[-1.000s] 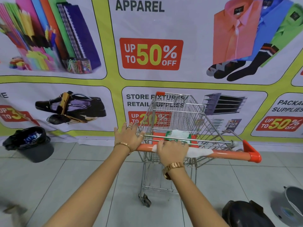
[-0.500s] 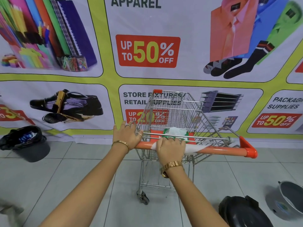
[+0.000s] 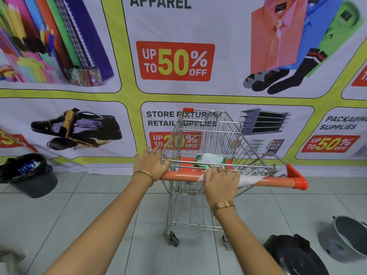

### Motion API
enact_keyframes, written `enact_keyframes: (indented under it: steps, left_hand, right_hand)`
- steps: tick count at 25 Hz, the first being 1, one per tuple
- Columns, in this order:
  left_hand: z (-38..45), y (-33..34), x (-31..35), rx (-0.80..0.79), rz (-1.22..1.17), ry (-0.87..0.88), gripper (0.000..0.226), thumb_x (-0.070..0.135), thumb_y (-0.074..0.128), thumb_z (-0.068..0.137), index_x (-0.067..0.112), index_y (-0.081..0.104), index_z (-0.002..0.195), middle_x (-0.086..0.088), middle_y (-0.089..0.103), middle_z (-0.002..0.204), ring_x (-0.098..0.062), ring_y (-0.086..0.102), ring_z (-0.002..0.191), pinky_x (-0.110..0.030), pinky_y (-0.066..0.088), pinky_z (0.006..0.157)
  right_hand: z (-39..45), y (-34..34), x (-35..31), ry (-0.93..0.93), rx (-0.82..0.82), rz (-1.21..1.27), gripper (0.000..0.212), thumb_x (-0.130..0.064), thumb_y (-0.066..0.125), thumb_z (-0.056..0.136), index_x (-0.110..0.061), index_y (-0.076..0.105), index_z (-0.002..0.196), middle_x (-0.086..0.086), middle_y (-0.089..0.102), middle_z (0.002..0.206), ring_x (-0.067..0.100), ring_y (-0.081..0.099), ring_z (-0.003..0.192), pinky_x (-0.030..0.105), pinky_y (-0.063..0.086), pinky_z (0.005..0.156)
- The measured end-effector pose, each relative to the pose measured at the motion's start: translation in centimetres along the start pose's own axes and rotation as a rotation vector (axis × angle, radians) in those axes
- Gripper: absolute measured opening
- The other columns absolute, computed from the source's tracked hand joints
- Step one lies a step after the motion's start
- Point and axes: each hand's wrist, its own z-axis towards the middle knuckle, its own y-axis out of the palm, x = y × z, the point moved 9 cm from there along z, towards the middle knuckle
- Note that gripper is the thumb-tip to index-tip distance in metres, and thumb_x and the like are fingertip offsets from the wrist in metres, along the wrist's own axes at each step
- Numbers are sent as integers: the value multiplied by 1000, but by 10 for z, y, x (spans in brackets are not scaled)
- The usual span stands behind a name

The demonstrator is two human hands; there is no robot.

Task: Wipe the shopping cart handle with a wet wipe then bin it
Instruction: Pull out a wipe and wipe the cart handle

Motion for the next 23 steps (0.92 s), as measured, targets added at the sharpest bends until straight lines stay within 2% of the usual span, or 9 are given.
enact_keyframes:
  steps: [2, 4, 7, 8, 11, 14, 18, 21, 23]
  left_hand:
    - [0, -1, -1, 6, 10, 7, 58, 49, 28, 93, 19, 35, 142, -1, 31, 154, -24, 19, 145, -52, 20, 115]
    - [0, -3, -4, 10, 27, 20, 58, 49, 28, 93, 19, 34, 143, -2, 32, 154, -24, 20, 144, -52, 19, 115]
    - [1, -4, -5, 9, 54, 46, 56, 46, 27, 94, 18, 34, 143, -2, 31, 154, -24, 19, 145, -52, 19, 115]
    - [1, -5, -5, 8, 57, 51, 56, 45, 27, 94, 18, 34, 142, -3, 31, 154, -24, 19, 144, -52, 20, 115]
    - [0, -3, 2, 5, 57, 55, 56, 45, 27, 94, 18, 34, 142, -2, 30, 154, -24, 20, 144, -50, 21, 115]
    - [-1, -2, 7, 13, 58, 51, 56, 45, 27, 94, 18, 36, 141, -2, 32, 154, -24, 21, 144, -49, 22, 114]
    - [-1, -2, 7, 17, 69, 35, 57, 45, 25, 94, 17, 33, 143, -3, 31, 154, -24, 20, 144, -48, 22, 115]
    - [-1, -3, 7, 21, 59, 41, 59, 46, 25, 94, 16, 29, 145, -3, 30, 154, -23, 21, 144, -47, 22, 116]
    - [-3, -4, 7, 39, 46, 58, 61, 45, 26, 94, 14, 26, 146, -4, 29, 154, -24, 21, 144, -47, 21, 116]
  right_hand:
    - [-7, 6, -36, -109, -67, 34, 44, -31, 30, 84, -16, 62, 58, 3, 64, 50, 24, 60, 56, 39, 53, 71]
    - [-5, 10, -44, -196, -136, 33, 48, -33, 24, 84, -17, 65, 65, 1, 69, 56, 24, 63, 61, 37, 52, 71]
    - [7, 13, 0, -206, -131, 5, 74, -39, -4, 80, -13, 65, 93, 3, 70, 85, 24, 62, 88, 36, 44, 84]
    - [11, 9, 20, -172, -75, 15, 76, -38, -5, 80, -11, 65, 93, 6, 70, 88, 25, 61, 90, 38, 42, 87]
    - [14, 2, 47, -75, -66, -41, 67, -34, 4, 81, -9, 66, 79, 12, 71, 80, 30, 60, 83, 42, 41, 87]
    - [14, 5, 34, -35, -97, -57, 61, -33, 9, 83, -11, 66, 80, 11, 72, 84, 30, 58, 87, 43, 37, 92]
    - [11, 24, -26, -188, -259, -157, 35, -25, 30, 92, -14, 62, 100, 7, 69, 98, 27, 56, 97, 41, 34, 89]
    - [8, 25, -56, -260, -271, -96, 34, -25, 30, 94, -13, 61, 101, 8, 68, 99, 28, 57, 96, 42, 35, 89]
    - [4, 19, -42, -291, -216, -67, 44, -30, 21, 95, -13, 62, 100, 7, 68, 96, 26, 58, 94, 39, 38, 86]
